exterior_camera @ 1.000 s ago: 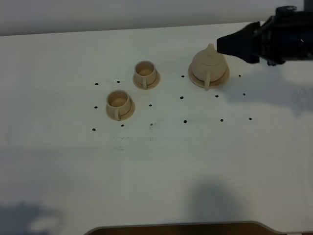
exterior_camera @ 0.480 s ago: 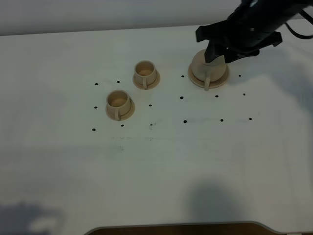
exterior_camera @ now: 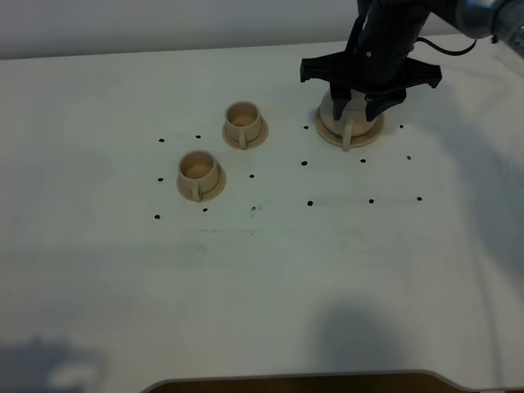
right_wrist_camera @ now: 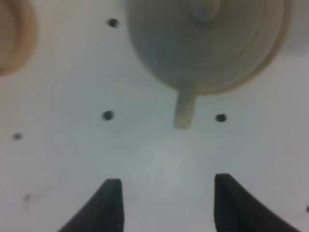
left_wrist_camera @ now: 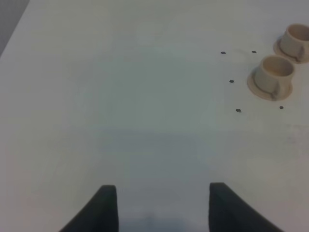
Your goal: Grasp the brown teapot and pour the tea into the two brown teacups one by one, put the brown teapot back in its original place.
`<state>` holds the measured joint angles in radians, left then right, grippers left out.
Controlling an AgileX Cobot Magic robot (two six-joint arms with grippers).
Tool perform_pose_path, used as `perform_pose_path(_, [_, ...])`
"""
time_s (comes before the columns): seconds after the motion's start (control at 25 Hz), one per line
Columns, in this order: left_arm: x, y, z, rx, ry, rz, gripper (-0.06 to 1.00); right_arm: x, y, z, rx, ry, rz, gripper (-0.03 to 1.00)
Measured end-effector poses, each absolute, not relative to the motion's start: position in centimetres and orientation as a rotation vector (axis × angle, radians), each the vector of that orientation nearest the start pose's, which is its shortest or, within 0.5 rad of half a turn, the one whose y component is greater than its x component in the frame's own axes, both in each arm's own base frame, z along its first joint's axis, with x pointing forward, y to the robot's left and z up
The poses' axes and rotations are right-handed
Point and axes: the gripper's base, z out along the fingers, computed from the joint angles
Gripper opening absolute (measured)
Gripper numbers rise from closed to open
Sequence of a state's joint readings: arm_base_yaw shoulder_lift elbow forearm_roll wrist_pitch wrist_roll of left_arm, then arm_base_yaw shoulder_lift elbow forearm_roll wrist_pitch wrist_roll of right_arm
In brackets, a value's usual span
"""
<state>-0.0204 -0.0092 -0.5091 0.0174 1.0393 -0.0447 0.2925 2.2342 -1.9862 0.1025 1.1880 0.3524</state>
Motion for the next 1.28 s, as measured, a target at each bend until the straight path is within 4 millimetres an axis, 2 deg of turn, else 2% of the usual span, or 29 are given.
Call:
perform_pose_path(0.16, [-0.7,0.2,28.1,-0.025,2.004,-0.021,0.46,47.0,14.8,20.0,0.161,2.947,0.212,0.45])
perform_pose_path(0.32, [-0.7,0.2,28.1,-0.025,2.004,-0.021,0.46,47.7,15.1,18.9,0.174,2.950,0.220,0.45])
perform_pose_path(0.68, [-0.7,0.2,28.1,-0.025,2.004,-0.021,0.46,47.8,15.2,18.3,0.213,2.962,0.222,0.45])
perform_pose_path(1.0, [-0.7,0.2,28.1,-0.025,2.004,-0.021,0.46,48.0,15.3,15.9,0.236,3.009,0.203,0.45])
perform_pose_path(1.28, [-0.7,0.2,28.1,-0.025,2.004,-0.021,0.46,48.1,15.1,15.9,0.295,3.003,0.184,0.45])
